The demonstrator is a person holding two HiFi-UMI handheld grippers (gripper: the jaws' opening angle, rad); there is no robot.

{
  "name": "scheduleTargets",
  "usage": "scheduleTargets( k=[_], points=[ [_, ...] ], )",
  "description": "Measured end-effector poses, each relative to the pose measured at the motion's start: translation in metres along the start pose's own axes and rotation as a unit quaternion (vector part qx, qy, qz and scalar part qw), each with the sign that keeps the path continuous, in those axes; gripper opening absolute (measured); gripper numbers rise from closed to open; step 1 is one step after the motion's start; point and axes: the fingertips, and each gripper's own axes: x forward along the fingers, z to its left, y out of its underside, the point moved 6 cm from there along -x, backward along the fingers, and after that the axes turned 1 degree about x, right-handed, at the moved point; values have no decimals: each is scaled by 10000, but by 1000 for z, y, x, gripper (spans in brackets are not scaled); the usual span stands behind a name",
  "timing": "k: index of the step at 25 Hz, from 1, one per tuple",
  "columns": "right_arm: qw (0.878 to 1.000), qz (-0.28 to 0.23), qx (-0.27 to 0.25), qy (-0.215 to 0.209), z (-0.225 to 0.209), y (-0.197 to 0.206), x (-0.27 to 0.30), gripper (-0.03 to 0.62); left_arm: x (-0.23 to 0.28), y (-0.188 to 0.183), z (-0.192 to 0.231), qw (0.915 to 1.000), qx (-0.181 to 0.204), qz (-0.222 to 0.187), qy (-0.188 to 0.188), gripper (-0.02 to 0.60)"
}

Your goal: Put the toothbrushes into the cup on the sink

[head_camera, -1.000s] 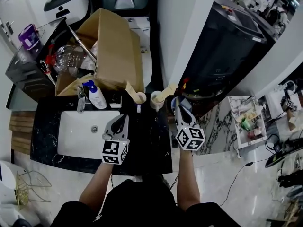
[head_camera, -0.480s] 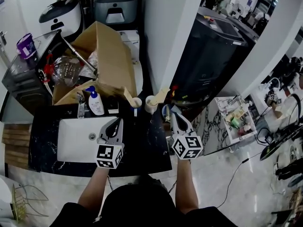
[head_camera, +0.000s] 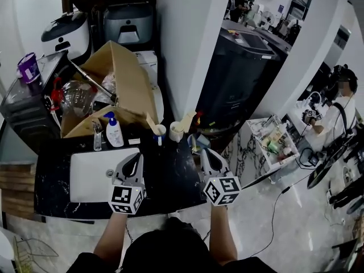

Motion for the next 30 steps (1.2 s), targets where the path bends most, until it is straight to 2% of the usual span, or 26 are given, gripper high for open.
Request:
scheduleTargets(
  k=[4, 11, 20, 30],
  points=[
    [10000, -19, 9, 6, 13, 2, -16, 2, -15, -1, 0, 10000, 27, -2, 69, 3],
    [9999, -29, -34, -103, 14, -2, -20, 2, -19, -4, -4, 9999, 68, -1, -100, 3],
    [9993, 1, -52, -377, -19, -17, -13, 2, 3, -19, -18, 9987, 66, -26, -502, 3],
    [9981, 105, -20, -608, -47, -10, -16, 2, 15, -17, -38, 9964, 200, 63, -826, 3]
  ],
)
